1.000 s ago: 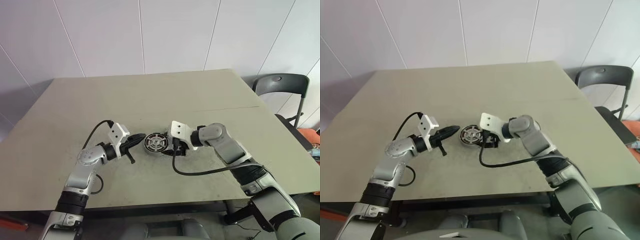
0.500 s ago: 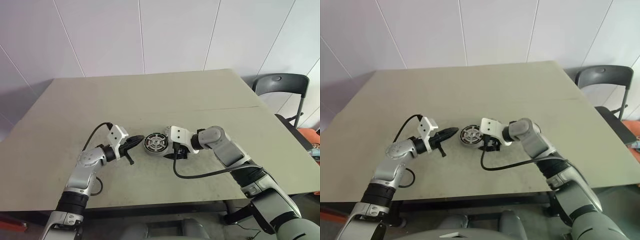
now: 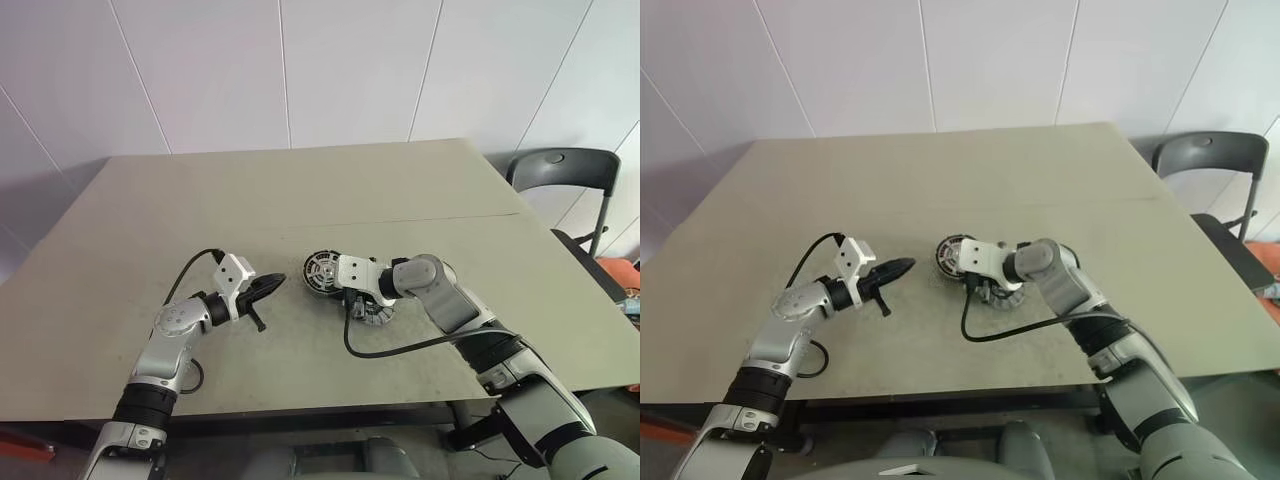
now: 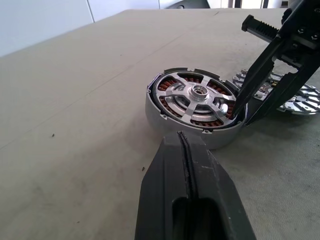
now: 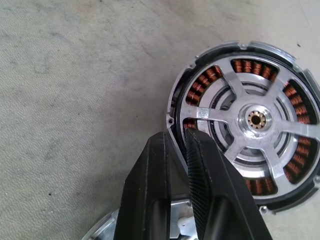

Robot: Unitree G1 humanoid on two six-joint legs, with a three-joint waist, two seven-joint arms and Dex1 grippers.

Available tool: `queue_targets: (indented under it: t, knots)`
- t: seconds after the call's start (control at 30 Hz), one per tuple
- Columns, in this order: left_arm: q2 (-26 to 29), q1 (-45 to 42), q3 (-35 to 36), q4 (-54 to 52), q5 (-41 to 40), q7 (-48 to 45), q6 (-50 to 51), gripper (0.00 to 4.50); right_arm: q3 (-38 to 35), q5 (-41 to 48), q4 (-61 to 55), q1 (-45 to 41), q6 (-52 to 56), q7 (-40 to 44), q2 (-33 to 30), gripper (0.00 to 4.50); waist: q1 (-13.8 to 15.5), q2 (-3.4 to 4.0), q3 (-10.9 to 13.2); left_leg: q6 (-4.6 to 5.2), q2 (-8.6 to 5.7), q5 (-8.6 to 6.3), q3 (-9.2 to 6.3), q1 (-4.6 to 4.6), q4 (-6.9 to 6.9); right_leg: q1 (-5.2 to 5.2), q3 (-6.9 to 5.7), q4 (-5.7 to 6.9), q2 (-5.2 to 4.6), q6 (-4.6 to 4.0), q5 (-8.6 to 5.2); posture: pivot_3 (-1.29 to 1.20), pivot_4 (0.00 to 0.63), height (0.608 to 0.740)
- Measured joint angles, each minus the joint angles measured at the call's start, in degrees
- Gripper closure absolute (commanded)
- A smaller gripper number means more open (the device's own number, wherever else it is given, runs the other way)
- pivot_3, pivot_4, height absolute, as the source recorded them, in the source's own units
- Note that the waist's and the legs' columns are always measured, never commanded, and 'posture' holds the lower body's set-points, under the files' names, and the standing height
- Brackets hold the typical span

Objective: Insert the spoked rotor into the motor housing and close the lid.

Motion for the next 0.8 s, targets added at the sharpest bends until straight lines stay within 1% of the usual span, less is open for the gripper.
queue_targets:
  t: [0.1, 0.2, 0.63, 0.73, 0.77, 0.8]
  knots:
    - [-0.03, -0.01, 0.00, 0.19, 0.05, 0.01, -0.51, 4.50, 0.00, 0.18, -0.85, 0.04, 0.85, 0.37, 0.02, 3.90, -0.04, 0.00, 0.00, 0.00, 0.01, 0.00, -0.01, 0.00, -0.01, -0.01, 0.00, 0.02, 0.01, 0.00, 0.00, 0.00, 0.000, 0.740]
    - [-0.02, 0.00, 0.00, 0.21, 0.05, 0.02, -0.57, 4.50, 0.01, 0.31, -2.07, 0.14, 1.24, 1.11, 0.09, 4.48, -0.03, 0.00, 0.00, 0.00, 0.01, 0.00, 0.00, 0.00, 0.00, -0.01, 0.00, 0.02, 0.01, 0.00, 0.00, 0.00, 0.000, 0.740]
    - [0.05, 0.01, 0.00, 0.24, 0.12, 0.06, -0.69, 4.50, -0.11, 0.83, -3.84, 0.56, 2.62, 2.12, 0.54, 4.48, -0.06, 0.00, 0.00, 0.00, 0.01, 0.00, 0.00, 0.00, 0.00, -0.01, 0.00, 0.02, 0.01, 0.00, 0.00, 0.00, 0.000, 0.740]
    - [0.04, 0.01, 0.00, 0.27, 0.14, 0.08, -0.70, 4.50, -0.39, 2.04, -5.79, 0.55, 3.54, 2.15, 1.35, 3.91, -0.05, 0.00, 0.00, 0.00, 0.01, 0.00, -0.01, 0.00, 0.00, -0.02, 0.00, 0.03, 0.01, 0.00, 0.00, 0.00, 0.000, 0.740]
    - [0.04, 0.01, 0.00, 0.27, 0.15, 0.11, -0.70, 4.50, -0.40, 2.48, -6.61, 0.55, 3.77, 2.16, 1.44, 3.63, -0.02, 0.00, 0.00, 0.00, 0.01, 0.00, -0.01, 0.00, 0.00, -0.02, 0.00, 0.03, 0.01, 0.00, 0.00, 0.00, 0.000, 0.740]
    - [0.04, 0.01, 0.00, 0.29, 0.15, 0.13, -0.70, 4.50, -0.42, 2.58, -7.01, 0.52, 3.92, 2.12, 1.52, 3.24, -0.01, 0.00, 0.00, 0.00, 0.01, 0.00, 0.00, 0.00, 0.01, -0.01, 0.00, 0.03, 0.01, 0.00, 0.00, 0.00, 0.000, 0.740]
